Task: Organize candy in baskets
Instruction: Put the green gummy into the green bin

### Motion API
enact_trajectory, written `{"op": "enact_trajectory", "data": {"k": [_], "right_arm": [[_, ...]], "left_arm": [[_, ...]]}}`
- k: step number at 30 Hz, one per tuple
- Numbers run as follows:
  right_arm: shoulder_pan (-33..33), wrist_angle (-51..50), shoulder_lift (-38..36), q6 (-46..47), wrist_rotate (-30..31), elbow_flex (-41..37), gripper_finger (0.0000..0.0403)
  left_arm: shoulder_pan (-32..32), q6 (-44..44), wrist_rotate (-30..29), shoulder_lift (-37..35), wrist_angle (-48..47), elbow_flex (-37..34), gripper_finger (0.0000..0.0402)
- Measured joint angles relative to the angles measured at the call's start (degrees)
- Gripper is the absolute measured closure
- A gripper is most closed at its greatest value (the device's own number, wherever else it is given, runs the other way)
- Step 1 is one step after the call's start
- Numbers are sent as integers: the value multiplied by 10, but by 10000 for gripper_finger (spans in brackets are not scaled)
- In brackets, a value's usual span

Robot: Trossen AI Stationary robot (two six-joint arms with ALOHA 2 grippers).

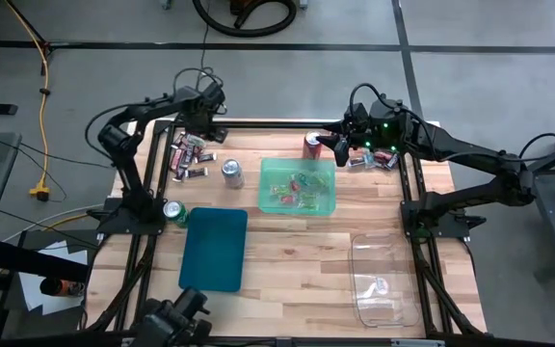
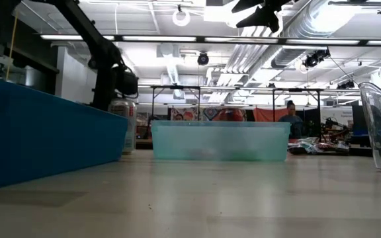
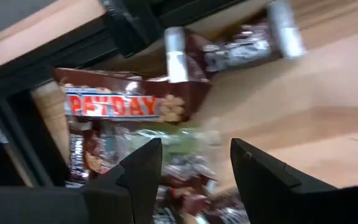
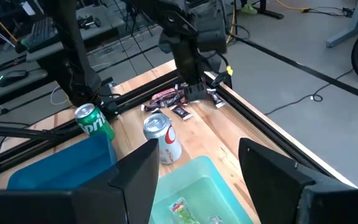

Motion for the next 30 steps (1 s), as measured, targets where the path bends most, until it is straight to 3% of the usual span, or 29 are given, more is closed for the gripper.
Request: {"op": "enact_trajectory", "data": {"k": [4, 21, 24, 28, 30], "right_arm": [[1, -8, 0, 0, 0, 0, 187], [1, -56, 0, 0, 0, 0, 187], [1, -56, 0, 0, 0, 0, 187], [1, -56, 0, 0, 0, 0, 187], [1, -56, 0, 3, 0, 0, 187]], "left_arm": [[0, -3, -40, 12, 1, 0, 225], [1, 6, -45, 18, 1, -50, 234], [-4, 12, -41, 18, 1, -50, 266], [-4, 25, -22, 18, 0, -50, 361], [-4, 25, -10, 17, 0, -49, 389]]}}
